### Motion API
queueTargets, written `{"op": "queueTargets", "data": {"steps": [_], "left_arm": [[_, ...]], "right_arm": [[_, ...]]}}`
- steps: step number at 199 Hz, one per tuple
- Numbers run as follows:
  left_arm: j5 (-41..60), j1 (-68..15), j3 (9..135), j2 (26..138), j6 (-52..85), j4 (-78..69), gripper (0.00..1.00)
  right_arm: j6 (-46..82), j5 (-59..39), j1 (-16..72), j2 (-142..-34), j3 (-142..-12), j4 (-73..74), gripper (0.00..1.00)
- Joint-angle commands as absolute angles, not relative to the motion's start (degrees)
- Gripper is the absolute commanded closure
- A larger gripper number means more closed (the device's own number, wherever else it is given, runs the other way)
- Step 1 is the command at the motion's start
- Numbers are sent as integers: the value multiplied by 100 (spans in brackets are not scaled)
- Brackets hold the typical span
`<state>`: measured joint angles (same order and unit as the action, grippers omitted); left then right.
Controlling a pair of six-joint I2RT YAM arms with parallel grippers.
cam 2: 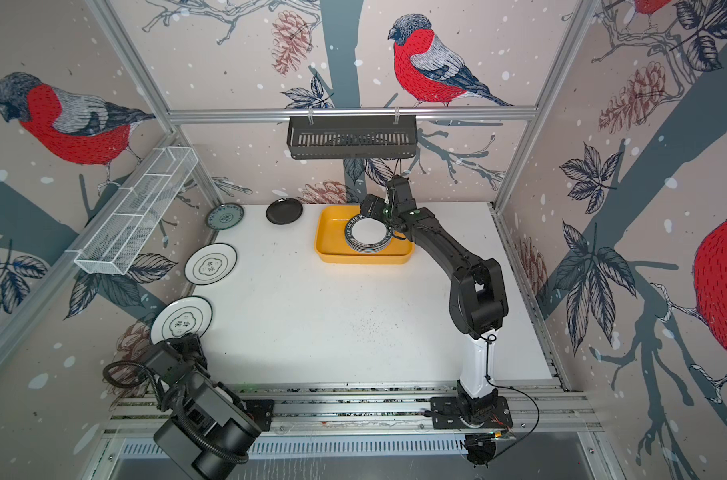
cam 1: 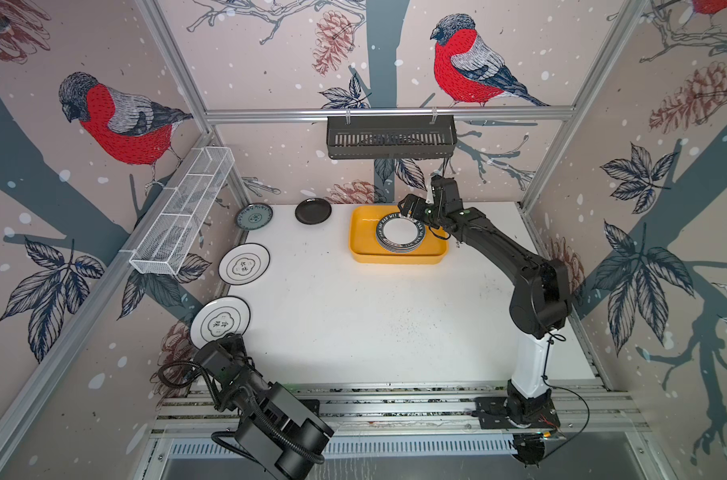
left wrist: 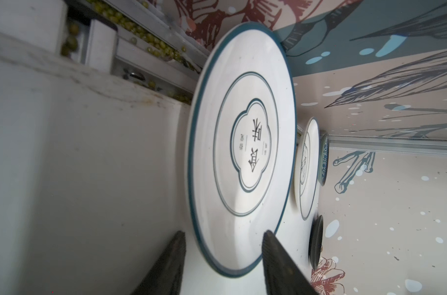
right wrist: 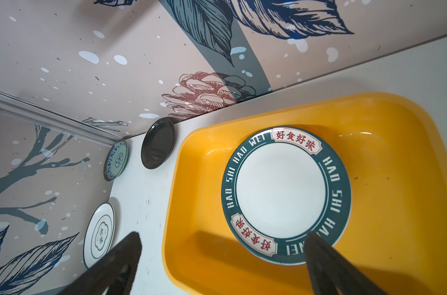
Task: Place the plates into the plastic bin on the countertop
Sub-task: 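Grip the edge of a white flower-centred plate with the left gripper, then lift the white plate upright and carry it toward the right gripper with the left gripper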
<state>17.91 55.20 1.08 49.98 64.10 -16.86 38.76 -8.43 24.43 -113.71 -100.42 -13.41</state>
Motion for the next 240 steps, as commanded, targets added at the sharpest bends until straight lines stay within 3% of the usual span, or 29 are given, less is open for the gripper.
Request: {"op": "queueTargets", "data": {"steps": [1,33,52,111,186,240], "left_arm": [[1749,5533,133,5095,6213,-1592,72],[1762,5535,279,5082,6074,-1414,94],[1774,5537,392,4902,5994,-1177,100],[1983,5537,746,4299,5903,-79,100],[3380,5520,1182,3713,6038,817,100],[3926,4984,1552,3575,6082,1005,100]], "right_arm": [[3841,-870,2434,-11462,-10172,-1358,0],[3815,-925,2435,-11545,-10297,-1415,0],[3788,-914,2437,-11548,-10301,-1419,0],[3797,-998,2416,-11578,-10283,-1401,0],[3753,-1244,2408,-11758,-10519,-1375,0],[3672,-1406,2369,-12083,-11041,-1528,0]]}}
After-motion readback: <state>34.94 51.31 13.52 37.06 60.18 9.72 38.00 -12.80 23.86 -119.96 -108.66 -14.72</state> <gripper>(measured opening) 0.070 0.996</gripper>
